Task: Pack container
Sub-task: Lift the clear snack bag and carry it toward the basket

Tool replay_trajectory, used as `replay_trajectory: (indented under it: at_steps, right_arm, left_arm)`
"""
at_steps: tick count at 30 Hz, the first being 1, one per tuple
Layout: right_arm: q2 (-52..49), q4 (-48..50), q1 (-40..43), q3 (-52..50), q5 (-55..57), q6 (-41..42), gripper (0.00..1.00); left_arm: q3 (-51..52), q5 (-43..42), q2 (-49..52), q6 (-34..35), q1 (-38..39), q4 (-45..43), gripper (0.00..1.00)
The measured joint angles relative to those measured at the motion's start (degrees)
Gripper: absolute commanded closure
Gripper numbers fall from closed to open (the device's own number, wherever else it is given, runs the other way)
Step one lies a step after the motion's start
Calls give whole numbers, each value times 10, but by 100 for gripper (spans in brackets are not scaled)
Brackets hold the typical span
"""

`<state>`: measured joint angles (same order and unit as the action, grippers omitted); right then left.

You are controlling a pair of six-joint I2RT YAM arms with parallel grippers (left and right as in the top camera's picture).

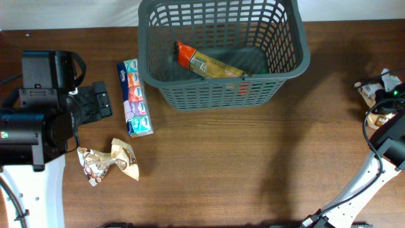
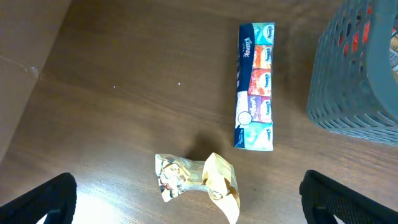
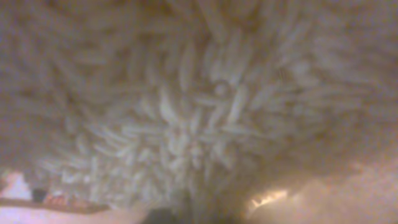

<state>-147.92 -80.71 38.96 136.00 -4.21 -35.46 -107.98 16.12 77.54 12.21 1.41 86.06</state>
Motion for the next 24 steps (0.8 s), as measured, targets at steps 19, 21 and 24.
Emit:
replay_trajectory:
  at_steps: [19, 21, 24]
  right_arm:
    - [94, -130, -44, 420, -291, 47, 96]
    - [133, -118, -74, 423, -313, 53, 96]
    - [175, -104, -123, 427, -331, 55, 96]
  left_arm:
    - [0, 0, 0, 0, 0, 0, 1]
    - [0, 0, 0, 0, 0, 0, 1]
    - [0, 0, 0, 0, 0, 0, 1]
